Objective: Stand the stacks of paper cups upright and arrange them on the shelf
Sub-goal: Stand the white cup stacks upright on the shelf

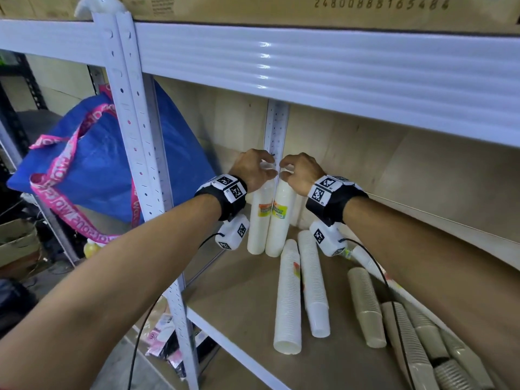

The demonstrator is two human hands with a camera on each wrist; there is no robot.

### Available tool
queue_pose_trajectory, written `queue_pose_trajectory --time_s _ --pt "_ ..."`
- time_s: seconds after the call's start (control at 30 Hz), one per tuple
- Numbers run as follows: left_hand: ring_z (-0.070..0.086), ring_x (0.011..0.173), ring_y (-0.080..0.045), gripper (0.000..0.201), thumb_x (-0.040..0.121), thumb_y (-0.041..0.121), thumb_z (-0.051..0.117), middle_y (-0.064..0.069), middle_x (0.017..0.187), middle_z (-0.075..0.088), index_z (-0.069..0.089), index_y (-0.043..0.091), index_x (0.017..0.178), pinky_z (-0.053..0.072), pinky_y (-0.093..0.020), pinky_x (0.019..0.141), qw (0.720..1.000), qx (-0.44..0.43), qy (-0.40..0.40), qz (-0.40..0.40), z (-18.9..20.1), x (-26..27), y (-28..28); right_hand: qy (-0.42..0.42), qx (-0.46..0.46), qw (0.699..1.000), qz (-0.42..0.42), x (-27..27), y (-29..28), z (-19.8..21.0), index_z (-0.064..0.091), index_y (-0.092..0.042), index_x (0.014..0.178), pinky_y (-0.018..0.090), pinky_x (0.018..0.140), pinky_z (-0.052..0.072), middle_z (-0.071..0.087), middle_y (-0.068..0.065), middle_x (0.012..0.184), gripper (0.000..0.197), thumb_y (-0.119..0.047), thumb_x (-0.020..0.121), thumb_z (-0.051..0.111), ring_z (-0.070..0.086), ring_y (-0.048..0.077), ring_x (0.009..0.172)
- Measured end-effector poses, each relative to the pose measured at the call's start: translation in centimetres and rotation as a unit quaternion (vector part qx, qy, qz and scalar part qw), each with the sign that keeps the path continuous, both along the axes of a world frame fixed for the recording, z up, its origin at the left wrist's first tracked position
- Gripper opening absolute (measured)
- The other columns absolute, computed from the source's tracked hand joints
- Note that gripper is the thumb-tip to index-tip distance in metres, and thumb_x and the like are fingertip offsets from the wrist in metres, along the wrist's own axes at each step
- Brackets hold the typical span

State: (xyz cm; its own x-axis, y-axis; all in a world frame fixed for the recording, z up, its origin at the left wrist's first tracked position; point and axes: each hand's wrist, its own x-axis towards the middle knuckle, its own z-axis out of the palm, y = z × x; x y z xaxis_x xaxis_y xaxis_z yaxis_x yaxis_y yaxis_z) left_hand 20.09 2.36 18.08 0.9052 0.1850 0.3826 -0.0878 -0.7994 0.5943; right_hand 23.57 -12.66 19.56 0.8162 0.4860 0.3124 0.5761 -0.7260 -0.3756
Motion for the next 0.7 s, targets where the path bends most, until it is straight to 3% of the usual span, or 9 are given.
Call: queue_pose_trajectory --time_s 0.2,0.33,0.43,0.53,0.7 --pt "0.061 0.111 -0.019 0.029 0.085 0.017 0.068 -0.001 0.122 0.067 0.069 0.020 0.114 0.046 -0.024 0.088 1.000 0.005 0.005 -0.024 0.1 -0.5 0.1 0.037 0.033 0.999 0.017 0.5 0.0 -0.2 0.064 -0.018 0.118 0.025 0.090 0.043 0.058 0.004 0.131 0.029 -0.013 0.089 0.061 0.056 0.022 0.119" --pt "0.062 0.108 -0.021 0.036 0.086 0.025 0.069 -0.003 0.120 0.067 0.065 0.018 0.121 0.047 -0.025 0.084 1.000 -0.001 -0.002 -0.009 0.2 -0.9 0.3 0.052 0.026 0.998 -0.012 1.1 0.0 -0.2 0.058 -0.019 0.124 0.025 0.084 0.041 0.058 0.004 0.128 0.038 -0.026 0.087 0.065 0.056 0.023 0.114" --pt "0.063 0.106 -0.021 0.040 0.086 0.032 0.070 -0.003 0.119 0.067 0.064 0.019 0.123 0.048 -0.026 0.084 1.000 -0.017 0.002 0.013 0.0 -0.8 0.4 0.061 0.040 0.997 -0.024 1.3 0.1 -0.5 0.063 -0.015 0.113 0.026 0.076 0.041 0.061 0.003 0.112 0.035 -0.033 0.084 0.069 0.059 0.022 0.099" --pt "0.062 0.108 -0.021 0.036 0.087 0.028 0.068 -0.003 0.120 0.068 0.066 0.018 0.121 0.047 -0.026 0.083 1.000 -0.012 0.000 0.014 0.0 -0.9 0.5 0.063 0.036 0.997 -0.007 1.4 0.4 -0.6 0.063 -0.020 0.097 0.026 0.073 0.038 0.061 0.001 0.102 0.017 -0.029 0.084 0.067 0.058 0.021 0.093" --pt "0.061 0.109 -0.022 0.035 0.087 0.024 0.067 -0.003 0.121 0.067 0.066 0.018 0.122 0.048 -0.027 0.086 1.000 -0.016 0.004 0.006 0.1 -1.0 0.3 0.069 0.021 0.997 -0.001 1.2 0.5 -0.3 0.063 -0.018 0.117 0.026 0.077 0.036 0.061 0.002 0.120 0.031 -0.026 0.087 0.065 0.058 0.023 0.108"
